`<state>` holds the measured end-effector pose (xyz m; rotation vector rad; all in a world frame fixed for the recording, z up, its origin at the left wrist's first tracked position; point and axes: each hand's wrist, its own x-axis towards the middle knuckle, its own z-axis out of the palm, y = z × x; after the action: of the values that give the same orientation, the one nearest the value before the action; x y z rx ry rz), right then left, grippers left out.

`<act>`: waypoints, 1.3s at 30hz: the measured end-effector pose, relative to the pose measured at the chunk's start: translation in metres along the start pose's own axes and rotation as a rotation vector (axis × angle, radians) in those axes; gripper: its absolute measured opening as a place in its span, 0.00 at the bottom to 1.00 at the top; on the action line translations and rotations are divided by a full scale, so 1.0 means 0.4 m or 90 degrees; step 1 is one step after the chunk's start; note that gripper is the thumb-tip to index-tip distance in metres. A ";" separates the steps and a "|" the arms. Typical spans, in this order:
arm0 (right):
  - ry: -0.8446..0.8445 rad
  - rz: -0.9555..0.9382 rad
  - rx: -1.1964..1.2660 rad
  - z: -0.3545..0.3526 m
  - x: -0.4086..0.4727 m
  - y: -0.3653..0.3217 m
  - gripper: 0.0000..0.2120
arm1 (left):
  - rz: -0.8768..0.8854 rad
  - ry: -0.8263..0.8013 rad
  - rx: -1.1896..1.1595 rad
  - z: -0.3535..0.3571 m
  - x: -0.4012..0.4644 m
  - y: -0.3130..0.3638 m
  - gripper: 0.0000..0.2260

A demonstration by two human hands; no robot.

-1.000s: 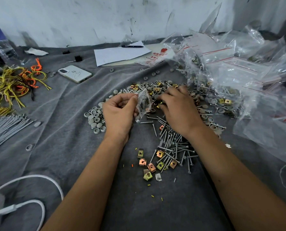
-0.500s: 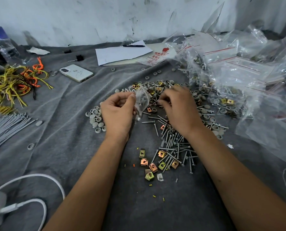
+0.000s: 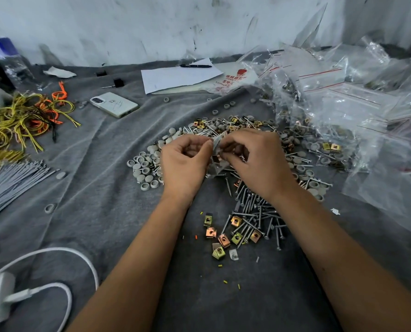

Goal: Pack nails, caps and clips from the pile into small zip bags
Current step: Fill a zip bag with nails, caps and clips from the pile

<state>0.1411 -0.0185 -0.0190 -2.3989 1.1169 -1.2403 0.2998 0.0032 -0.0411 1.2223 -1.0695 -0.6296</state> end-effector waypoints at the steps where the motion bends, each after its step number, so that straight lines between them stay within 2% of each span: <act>1: 0.022 0.002 0.004 -0.001 0.001 0.001 0.09 | 0.000 0.005 -0.004 -0.001 0.000 0.000 0.04; 4: 0.110 0.032 -0.020 -0.007 0.005 0.010 0.06 | -0.004 0.020 -0.013 -0.002 0.004 -0.002 0.06; 7: 0.158 0.123 -0.067 -0.016 0.005 0.036 0.05 | -0.005 0.045 -0.022 -0.004 0.007 -0.004 0.08; 10: 0.073 0.178 -0.139 -0.017 0.004 0.067 0.07 | -0.006 0.067 -0.037 -0.007 0.009 -0.007 0.09; 13: -0.050 0.157 -0.227 -0.005 0.006 0.074 0.11 | -0.016 0.075 -0.053 -0.009 0.010 -0.009 0.10; 15: -0.089 0.139 -0.264 0.003 0.011 0.071 0.12 | -0.020 0.075 -0.058 -0.010 0.010 -0.009 0.10; 26: -0.086 0.247 -0.333 0.041 0.045 0.062 0.17 | -0.031 0.079 -0.054 -0.011 0.010 -0.008 0.08; 33: -0.078 0.187 -0.278 0.042 0.025 0.056 0.09 | -0.032 0.072 -0.031 -0.011 0.007 -0.005 0.04; 39: 0.103 0.075 -0.044 0.011 0.019 0.019 0.04 | -0.006 0.055 0.025 -0.005 0.003 0.001 0.05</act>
<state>0.1432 -0.0297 -0.0210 -2.2767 1.3466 -1.3989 0.3021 0.0033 -0.0403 1.2782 -1.0078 -0.5606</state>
